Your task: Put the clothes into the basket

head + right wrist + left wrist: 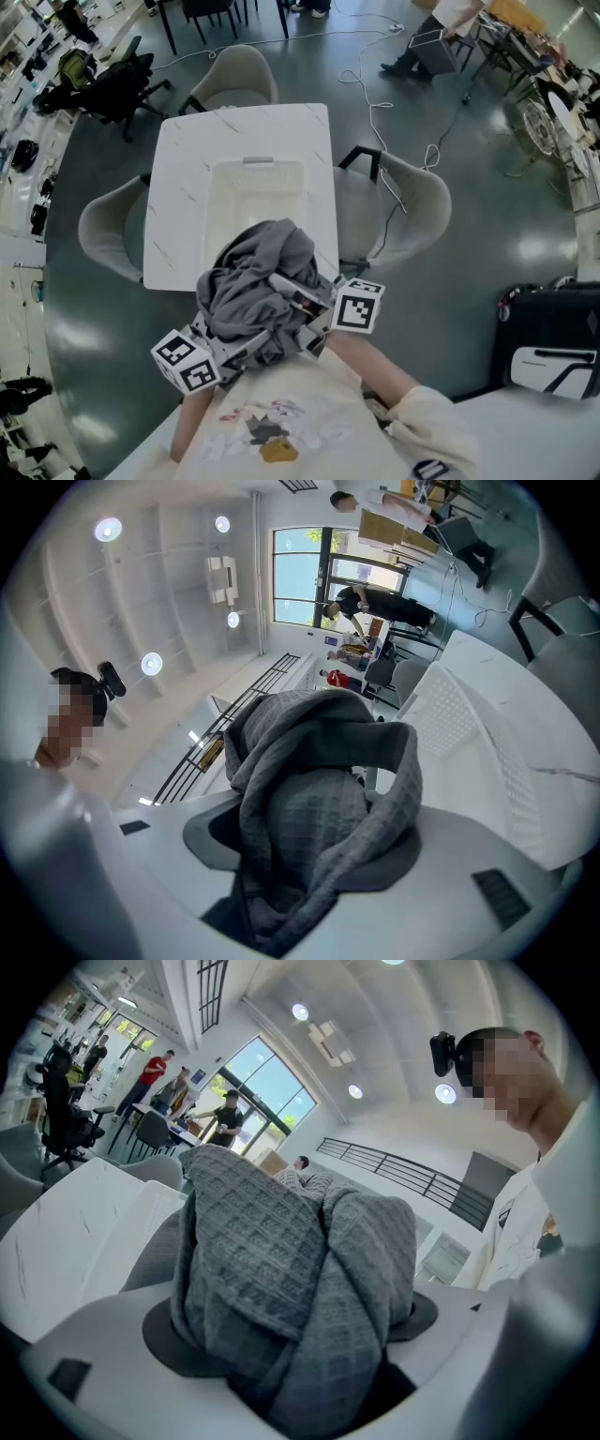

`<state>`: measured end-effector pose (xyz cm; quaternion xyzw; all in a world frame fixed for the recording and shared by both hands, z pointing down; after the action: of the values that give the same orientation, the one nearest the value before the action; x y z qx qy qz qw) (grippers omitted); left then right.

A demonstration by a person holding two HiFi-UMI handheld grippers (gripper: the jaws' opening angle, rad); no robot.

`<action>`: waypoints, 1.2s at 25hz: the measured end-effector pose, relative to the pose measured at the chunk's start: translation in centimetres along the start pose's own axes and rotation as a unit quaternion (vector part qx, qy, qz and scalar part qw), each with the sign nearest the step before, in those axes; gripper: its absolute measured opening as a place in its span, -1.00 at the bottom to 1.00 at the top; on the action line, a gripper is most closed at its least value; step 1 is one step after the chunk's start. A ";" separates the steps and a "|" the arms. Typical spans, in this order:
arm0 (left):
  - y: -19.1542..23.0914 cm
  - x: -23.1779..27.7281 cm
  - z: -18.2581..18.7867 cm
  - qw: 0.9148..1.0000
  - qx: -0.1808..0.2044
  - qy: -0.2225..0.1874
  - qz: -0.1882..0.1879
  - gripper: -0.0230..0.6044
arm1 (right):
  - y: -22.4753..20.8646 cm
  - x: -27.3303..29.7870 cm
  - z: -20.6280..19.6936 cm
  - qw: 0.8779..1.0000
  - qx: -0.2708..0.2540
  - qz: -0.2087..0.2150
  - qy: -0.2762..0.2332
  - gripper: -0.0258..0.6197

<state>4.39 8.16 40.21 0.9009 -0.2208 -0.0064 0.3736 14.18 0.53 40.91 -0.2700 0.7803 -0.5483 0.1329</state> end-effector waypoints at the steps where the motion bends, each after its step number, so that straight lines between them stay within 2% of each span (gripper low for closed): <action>1: 0.2 0.1 0.1 1.000 -0.001 0.000 0.000 0.49 | -0.1 0.2 0.2 1.000 -0.003 -0.003 -0.001 -0.25; 8: 2.5 0.2 1.8 1.000 0.000 0.001 0.023 0.49 | -0.8 2.4 1.7 0.999 -0.009 -0.033 0.004 -0.24; 22: 6.2 0.7 3.6 0.999 -0.004 0.008 0.039 0.49 | -3.2 5.3 3.3 0.997 0.004 -0.073 -0.001 -0.22; 30: 8.3 1.4 4.1 0.997 0.008 0.011 0.074 0.49 | -5.0 6.9 4.3 0.994 -0.001 -0.107 0.004 -0.21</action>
<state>1.62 -0.33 43.07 0.8854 -0.2825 0.0325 0.3678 12.08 -8.04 44.64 -0.3495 0.7479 -0.5600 0.0703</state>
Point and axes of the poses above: the fingertips, and each gripper's own axes: x forward along the fingers, y to its left, z out of its top, the point moved 4 cm from there along -x, backward along the fingers, and after that the axes turned 12 degrees about -z, right-handed, at the moved point
